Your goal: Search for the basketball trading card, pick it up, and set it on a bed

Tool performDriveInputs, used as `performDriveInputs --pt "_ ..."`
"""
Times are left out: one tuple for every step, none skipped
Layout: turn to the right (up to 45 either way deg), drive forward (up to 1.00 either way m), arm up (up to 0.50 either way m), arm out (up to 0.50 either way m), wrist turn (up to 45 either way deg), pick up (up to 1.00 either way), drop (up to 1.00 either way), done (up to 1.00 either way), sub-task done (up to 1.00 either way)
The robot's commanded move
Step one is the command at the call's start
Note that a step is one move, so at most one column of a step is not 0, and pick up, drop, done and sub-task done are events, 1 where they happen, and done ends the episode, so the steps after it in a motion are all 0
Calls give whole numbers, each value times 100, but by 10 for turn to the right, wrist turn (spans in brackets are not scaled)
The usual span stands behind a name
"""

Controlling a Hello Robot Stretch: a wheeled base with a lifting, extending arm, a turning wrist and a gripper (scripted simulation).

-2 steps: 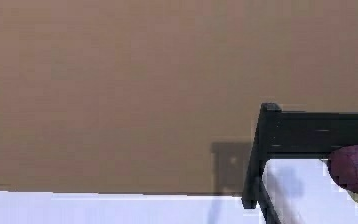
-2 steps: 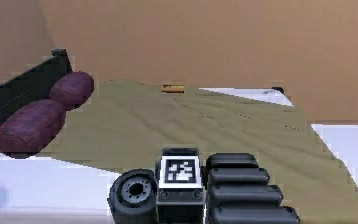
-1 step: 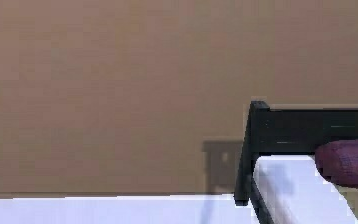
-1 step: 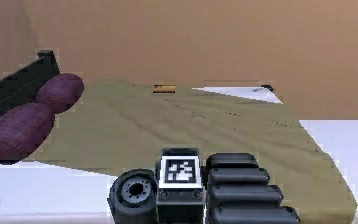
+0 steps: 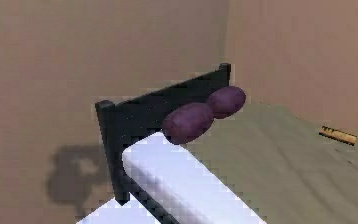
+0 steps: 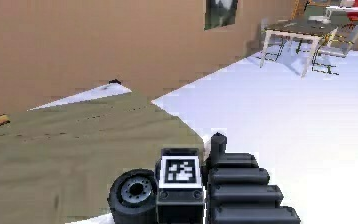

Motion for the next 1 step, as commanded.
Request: performDriveInputs --pt "450 0 0 0 0 0 0 0 0"
